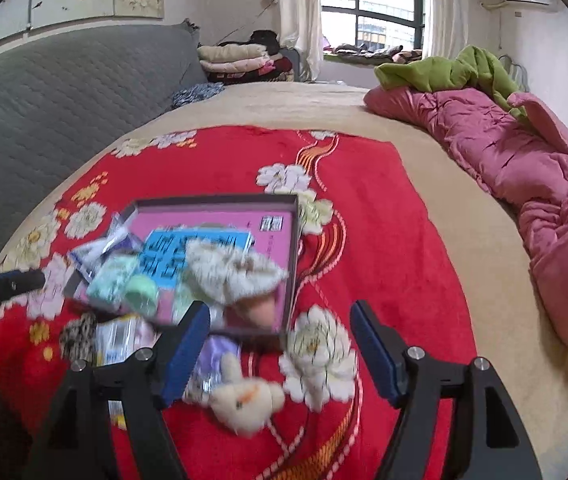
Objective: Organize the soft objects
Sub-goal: 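Grasp the leopard scrunchie with the left tool while the right tool grasps the white plush bunny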
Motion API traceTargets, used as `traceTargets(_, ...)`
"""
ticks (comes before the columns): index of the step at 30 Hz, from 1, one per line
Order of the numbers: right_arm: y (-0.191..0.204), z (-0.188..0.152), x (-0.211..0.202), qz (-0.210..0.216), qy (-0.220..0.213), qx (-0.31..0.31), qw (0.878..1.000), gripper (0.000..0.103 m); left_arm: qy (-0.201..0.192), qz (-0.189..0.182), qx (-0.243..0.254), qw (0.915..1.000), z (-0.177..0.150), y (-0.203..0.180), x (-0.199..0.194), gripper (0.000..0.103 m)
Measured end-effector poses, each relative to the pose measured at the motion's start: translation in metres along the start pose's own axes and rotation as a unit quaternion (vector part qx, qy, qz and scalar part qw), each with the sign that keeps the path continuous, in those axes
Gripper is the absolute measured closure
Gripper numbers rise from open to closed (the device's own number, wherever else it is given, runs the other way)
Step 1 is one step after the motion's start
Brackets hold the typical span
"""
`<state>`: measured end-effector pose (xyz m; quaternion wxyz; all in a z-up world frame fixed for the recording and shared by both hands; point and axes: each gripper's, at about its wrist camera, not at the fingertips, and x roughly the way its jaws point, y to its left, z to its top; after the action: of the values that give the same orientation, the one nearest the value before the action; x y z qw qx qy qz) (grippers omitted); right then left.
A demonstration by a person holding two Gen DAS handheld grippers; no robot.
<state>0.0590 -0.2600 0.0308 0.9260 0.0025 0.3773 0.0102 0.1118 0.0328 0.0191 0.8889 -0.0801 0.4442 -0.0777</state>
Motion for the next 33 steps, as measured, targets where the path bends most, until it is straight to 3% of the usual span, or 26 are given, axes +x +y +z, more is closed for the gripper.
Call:
traceTargets(7,0.002,-0.038,0.000,0.020,0.043,-0.002,0.999,0.031,0.024,-0.006,0.000,0.9997,-0.035,0.005,-0.008,0.024)
traceTargets(15,0.010,-0.067,0.014,0.040,0.088,0.009,0.995,0.031,0.070,-0.009,-0.013,0.9974,-0.071,0.002,0.017,0.024)
traceTargets(23,0.026,-0.077,0.054,0.023,0.119,-0.018,0.992,0.031,0.078,-0.016,-0.056,0.9953,-0.069,0.017,0.044,0.024)
traceTargets(29,0.028,-0.068,0.071,0.023,0.108,-0.035,0.993,0.031,0.083,-0.022,-0.081,0.9930,-0.062,0.026,0.065,0.024)
traceTargets(33,0.031,-0.066,0.077,0.056,0.105,-0.042,0.992,0.049,0.088,-0.017,-0.075,0.9931,-0.063,0.027,0.074,0.026)
